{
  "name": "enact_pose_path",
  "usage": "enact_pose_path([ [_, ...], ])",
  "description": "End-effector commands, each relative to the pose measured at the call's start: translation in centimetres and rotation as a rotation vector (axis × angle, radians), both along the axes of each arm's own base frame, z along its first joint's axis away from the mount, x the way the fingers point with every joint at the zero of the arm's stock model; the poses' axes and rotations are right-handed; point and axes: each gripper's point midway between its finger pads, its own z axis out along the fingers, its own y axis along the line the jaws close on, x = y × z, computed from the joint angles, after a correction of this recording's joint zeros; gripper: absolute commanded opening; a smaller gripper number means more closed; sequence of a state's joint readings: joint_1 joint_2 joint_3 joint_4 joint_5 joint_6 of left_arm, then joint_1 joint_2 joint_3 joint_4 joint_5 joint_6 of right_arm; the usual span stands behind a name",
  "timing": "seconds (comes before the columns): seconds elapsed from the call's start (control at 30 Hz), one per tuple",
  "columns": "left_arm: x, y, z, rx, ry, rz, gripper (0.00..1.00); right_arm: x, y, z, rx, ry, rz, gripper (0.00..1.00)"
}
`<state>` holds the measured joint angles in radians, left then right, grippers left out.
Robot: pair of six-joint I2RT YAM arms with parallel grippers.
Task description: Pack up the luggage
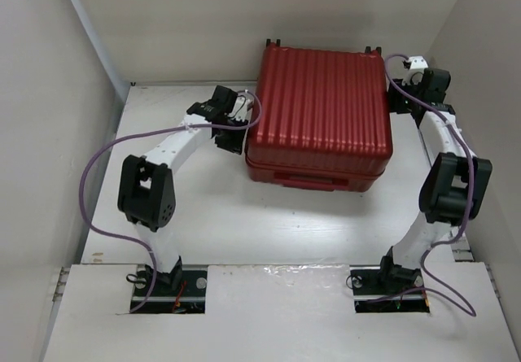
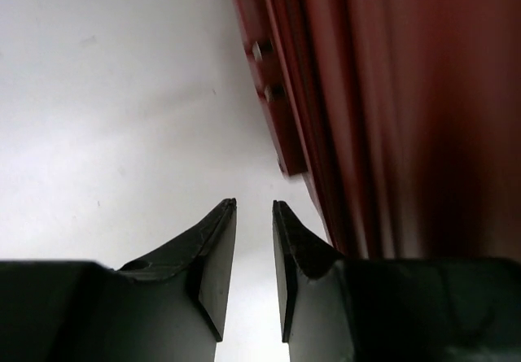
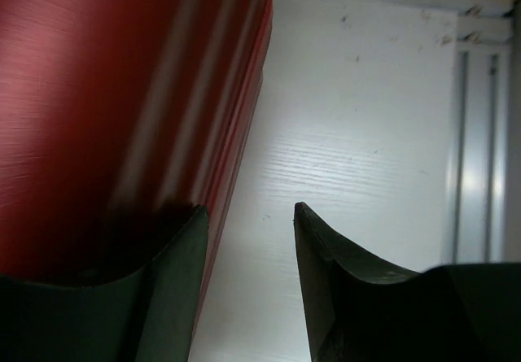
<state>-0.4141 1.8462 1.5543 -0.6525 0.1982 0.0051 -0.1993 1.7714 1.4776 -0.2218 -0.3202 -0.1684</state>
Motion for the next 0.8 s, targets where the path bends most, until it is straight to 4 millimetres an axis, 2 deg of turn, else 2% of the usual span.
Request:
enact_pose_path([
  [0.0, -4.7, -7.3, 5.1, -0.176, -0.157, -0.348, 0.22, 0.3, 9.4, -0.2, 0.186, -0.003, 0.314, 0.53],
  [0.07, -5.0, -7.0, 5.3, -0.180, -0.158, -0.323, 0.22, 0.7, 10.3, -0.1, 0.195, -0.010, 0.327, 0.53],
  [0.13, -4.7, -5.4, 5.0, -0.167, -0.157, -0.286, 0.23, 0.3, 11.2, 0.2, 0.197, -0.014, 0.321, 0.51],
  [0.2, -4.0, -4.5, 5.3, -0.178, -0.164, -0.225, 0.23, 0.1, 11.6, 1.0, 0.201, -0.034, 0.303, 0.51],
  [0.23, -3.5, -3.8, 5.1, -0.172, -0.165, -0.196, 0.23, -0.1, 12.2, 0.3, 0.214, -0.025, 0.308, 0.51],
  [0.27, -2.8, -2.7, 5.4, -0.165, -0.179, -0.163, 0.25, -0.1, 12.4, 1.2, 0.213, -0.053, 0.322, 0.51],
  [0.33, -2.0, -1.4, 5.7, -0.157, -0.186, -0.094, 0.27, 0.0, 13.9, 1.1, 0.230, -0.053, 0.350, 0.51],
  [0.37, -1.5, -0.2, 6.5, -0.160, -0.209, -0.053, 0.27, 0.2, 14.9, 1.5, 0.229, -0.061, 0.371, 0.51],
  [0.47, -0.3, 2.2, 6.8, -0.093, -0.247, 0.054, 0.28, 0.5, 15.0, 0.8, 0.247, -0.036, 0.332, 0.51],
  [0.5, 0.3, 3.2, 7.6, -0.076, -0.277, 0.087, 0.28, 0.3, 14.9, 0.0, 0.244, -0.020, 0.319, 0.51],
  [0.53, 0.6, 4.0, 8.0, -0.055, -0.297, 0.115, 0.29, 0.3, 14.7, 0.6, 0.245, -0.030, 0.302, 0.51],
  [0.6, 1.3, 5.5, 8.7, -0.013, -0.333, 0.165, 0.29, 0.1, 14.5, 0.1, 0.243, -0.019, 0.291, 0.51],
  [0.67, 1.4, 6.0, 8.7, 0.010, -0.342, 0.183, 0.31, 0.5, 15.1, 0.5, 0.259, -0.026, 0.327, 0.51],
  [0.7, 1.6, 6.7, 9.1, 0.010, -0.352, 0.218, 0.32, 1.0, 15.7, 1.8, 0.270, -0.052, 0.366, 0.51],
  [0.77, 2.0, 8.4, 9.5, 0.007, -0.357, 0.286, 0.34, 1.8, 16.1, 1.7, 0.275, -0.052, 0.396, 0.51],
])
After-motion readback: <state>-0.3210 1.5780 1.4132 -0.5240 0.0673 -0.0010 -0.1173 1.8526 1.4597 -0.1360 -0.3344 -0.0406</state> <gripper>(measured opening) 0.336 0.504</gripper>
